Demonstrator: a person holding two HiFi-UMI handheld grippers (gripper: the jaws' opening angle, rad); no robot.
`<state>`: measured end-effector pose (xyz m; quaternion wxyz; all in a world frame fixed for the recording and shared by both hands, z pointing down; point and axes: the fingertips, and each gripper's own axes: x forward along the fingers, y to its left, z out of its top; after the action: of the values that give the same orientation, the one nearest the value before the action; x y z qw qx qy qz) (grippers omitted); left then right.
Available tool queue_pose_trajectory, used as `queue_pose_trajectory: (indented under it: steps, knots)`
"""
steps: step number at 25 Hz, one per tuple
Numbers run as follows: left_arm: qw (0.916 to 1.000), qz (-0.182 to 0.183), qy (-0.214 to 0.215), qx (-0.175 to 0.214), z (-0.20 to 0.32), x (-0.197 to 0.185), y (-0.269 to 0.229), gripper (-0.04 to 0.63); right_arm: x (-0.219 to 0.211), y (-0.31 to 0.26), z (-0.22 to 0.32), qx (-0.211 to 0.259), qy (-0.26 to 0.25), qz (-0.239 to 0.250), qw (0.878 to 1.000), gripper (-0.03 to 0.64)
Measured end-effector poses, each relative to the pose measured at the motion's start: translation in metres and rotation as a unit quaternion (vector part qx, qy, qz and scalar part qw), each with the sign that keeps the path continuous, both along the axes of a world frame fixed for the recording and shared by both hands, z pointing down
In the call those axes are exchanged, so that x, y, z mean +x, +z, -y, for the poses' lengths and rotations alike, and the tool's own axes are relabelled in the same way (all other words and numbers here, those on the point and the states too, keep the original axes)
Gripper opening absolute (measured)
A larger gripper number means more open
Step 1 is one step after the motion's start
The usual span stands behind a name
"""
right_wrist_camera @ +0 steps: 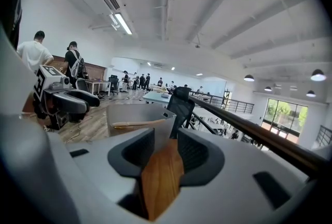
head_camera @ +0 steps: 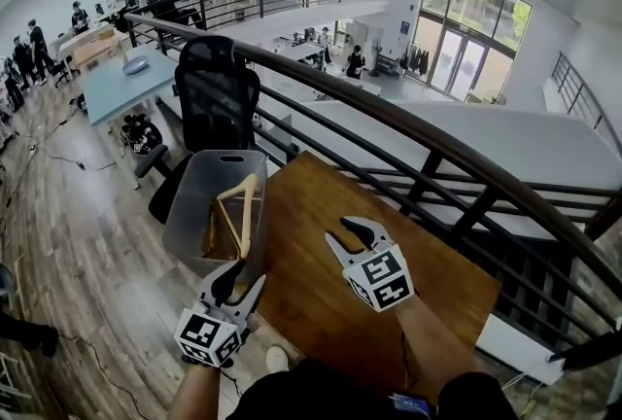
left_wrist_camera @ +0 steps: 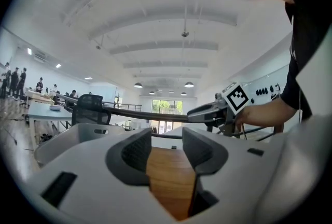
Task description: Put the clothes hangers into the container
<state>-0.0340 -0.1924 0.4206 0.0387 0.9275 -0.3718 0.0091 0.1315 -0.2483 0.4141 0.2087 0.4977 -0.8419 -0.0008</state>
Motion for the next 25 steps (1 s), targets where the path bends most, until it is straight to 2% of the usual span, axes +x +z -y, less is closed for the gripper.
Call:
queue_pose_trajectory:
  steps: [5,8,11,15,25]
  knots:
    - [1.0,0.002,0.004,0.0,-0.005,0.007,0.001,0.184,0.021,0.008,-0.025,0.0,0.024,0.023,0.999,0.103]
    - [0.9999,-0.001,-0.012,-0.005,-0.008,0.006,0.004,0.173,0.033,0.012,-0.039,0.014,0.04,0.039,0.998,0.089]
    - [0.9992,-0.021,-0.032,-0.012,-0.01,-0.002,0.005,0.153,0.045,0.013,-0.052,0.035,0.065,0.077,0.994,0.047]
    - [0.9986,-0.027,-0.042,-0.016,-0.019,-0.006,0.009,0.13,0.059,0.019,-0.073,0.047,0.086,0.119,0.988,-0.005]
    - [0.9972,-0.035,-0.056,-0.034,-0.038,-0.014,0.017,0.124,0.062,0.047,-0.104,0.044,0.114,0.154,0.981,-0.006]
